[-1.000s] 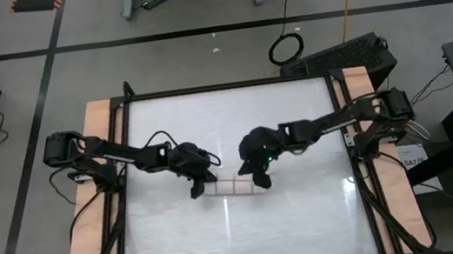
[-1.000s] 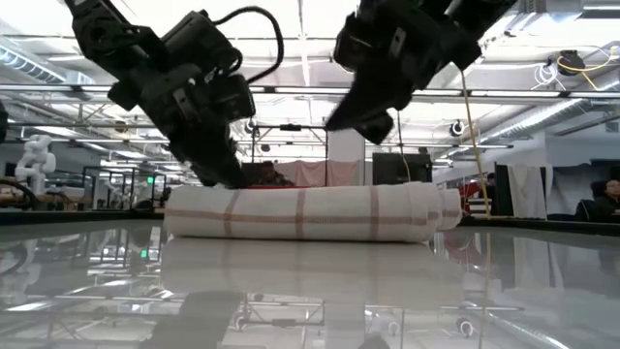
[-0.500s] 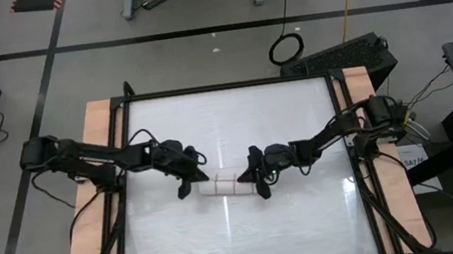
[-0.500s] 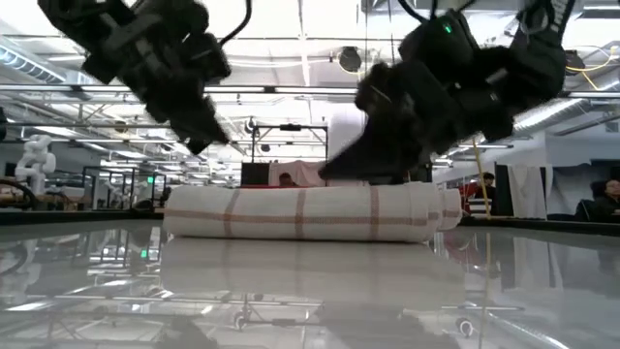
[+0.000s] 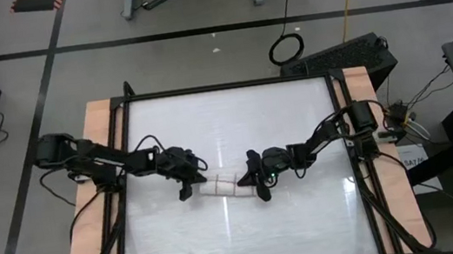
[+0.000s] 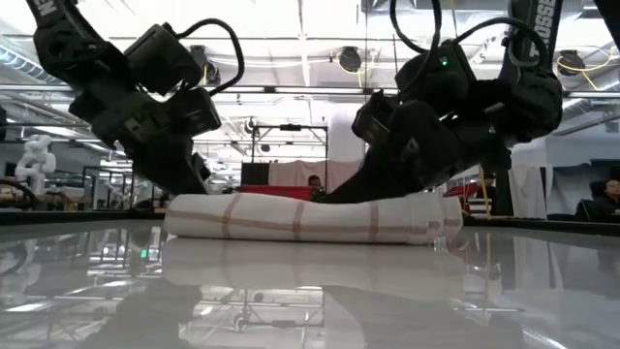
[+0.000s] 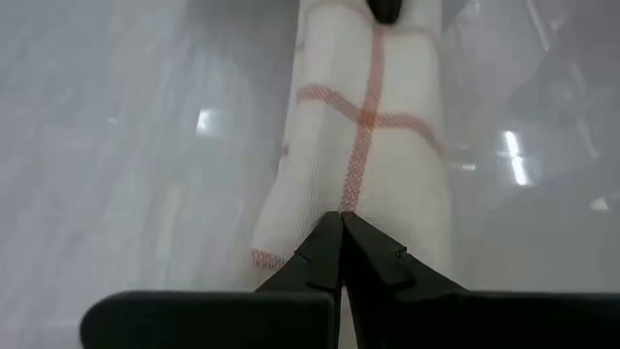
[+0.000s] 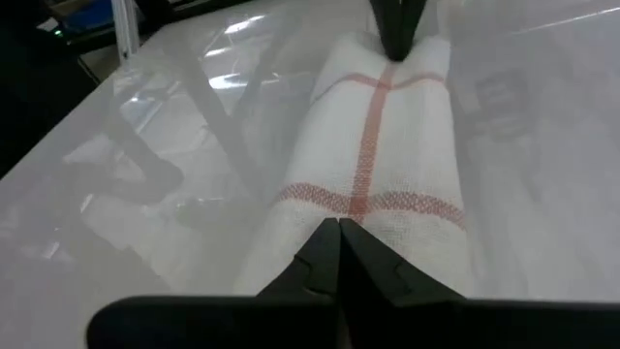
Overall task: Roll towel
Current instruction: Roll the white checkered towel, then return to Home Position
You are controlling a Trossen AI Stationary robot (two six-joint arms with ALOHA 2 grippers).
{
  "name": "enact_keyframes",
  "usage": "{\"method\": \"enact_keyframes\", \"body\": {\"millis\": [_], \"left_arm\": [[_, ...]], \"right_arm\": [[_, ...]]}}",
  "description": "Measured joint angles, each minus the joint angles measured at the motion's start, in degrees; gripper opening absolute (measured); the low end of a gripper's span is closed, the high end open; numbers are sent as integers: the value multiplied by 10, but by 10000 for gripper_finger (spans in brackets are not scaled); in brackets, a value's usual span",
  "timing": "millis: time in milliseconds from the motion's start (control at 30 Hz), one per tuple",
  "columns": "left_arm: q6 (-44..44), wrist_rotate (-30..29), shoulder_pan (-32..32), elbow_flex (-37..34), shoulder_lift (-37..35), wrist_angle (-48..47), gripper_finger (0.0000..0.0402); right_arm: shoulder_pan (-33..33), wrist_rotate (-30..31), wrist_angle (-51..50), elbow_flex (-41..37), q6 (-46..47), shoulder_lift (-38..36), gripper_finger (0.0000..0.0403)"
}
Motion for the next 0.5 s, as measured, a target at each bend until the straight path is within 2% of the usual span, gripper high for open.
{"method": "enact_keyframes", "body": {"millis": [233,500], "left_arm": [[-30,1,0,9,-38,14,13],[-33,6,2,26,-136,10,13]], "right_arm": [[-1,-30,49,0,-4,-34,0],[-22,-33,-18,0,2,-147,0]]}}
